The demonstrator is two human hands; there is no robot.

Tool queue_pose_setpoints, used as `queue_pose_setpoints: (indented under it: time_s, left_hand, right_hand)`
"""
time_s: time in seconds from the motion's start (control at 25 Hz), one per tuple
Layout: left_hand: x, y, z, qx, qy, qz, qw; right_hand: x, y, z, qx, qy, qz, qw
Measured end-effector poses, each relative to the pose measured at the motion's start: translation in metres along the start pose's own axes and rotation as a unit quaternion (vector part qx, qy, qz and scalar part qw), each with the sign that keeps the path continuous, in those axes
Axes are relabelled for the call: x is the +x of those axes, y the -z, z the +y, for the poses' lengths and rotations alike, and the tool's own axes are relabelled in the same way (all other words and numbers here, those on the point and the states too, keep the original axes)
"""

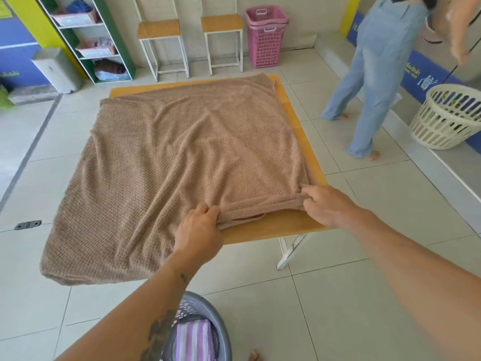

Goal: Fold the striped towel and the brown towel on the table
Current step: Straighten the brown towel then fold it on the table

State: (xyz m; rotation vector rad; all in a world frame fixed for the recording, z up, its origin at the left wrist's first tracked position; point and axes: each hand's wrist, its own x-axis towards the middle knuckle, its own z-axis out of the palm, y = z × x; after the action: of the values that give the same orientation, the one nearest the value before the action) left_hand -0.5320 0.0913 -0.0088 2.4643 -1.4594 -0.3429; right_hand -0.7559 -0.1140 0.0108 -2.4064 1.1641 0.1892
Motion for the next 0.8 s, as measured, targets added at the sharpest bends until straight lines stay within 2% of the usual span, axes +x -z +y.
queue_pose_setpoints:
  time_s: [0.08,0.16,0.24,0.32,0.4,0.52,0.6,0.72,0.8]
  left_hand:
    - [-0.002,0.004,-0.007,0.015,0.032,0.038,0.999]
    - [-0.002,0.011,-0.011,-0.035,0.086,0.040,0.995]
    - [-0.001,0.014,-0.016,-0.100,0.119,0.022,0.988]
    - [-0.002,0.016,-0.019,-0.122,0.092,-0.005,0.988]
    - [-0.003,0.020,-0.020,-0.117,0.056,-0.026,0.991]
    - [-0.004,0.028,-0.032,-0.117,0.008,-0.065,0.991]
    - [-0.009,0.030,-0.050,-0.030,-0.008,-0.064,0.997]
    - [-0.024,0.029,-0.085,0.083,0.061,-0.008,0.995]
    - [-0.034,0.029,-0.101,0.087,0.117,0.001,0.989]
  right_hand:
    - [-0.005,0.005,-0.007,-0.004,0.029,0.014,0.999]
    - [-0.012,0.006,-0.013,-0.037,0.059,0.018,0.997]
    - [-0.015,0.003,-0.017,-0.085,0.091,0.070,0.990]
    - [-0.015,-0.001,-0.019,-0.151,0.121,0.138,0.971]
    - [-0.013,-0.001,-0.022,-0.157,0.122,0.147,0.969]
    - [-0.010,0.013,-0.029,-0.048,0.041,0.027,0.998]
    - [-0.005,0.025,-0.021,-0.034,-0.012,-0.046,0.998]
    - [0.001,0.041,-0.013,-0.061,-0.040,-0.085,0.994]
    - [0.005,0.048,-0.014,-0.075,-0.054,-0.075,0.993]
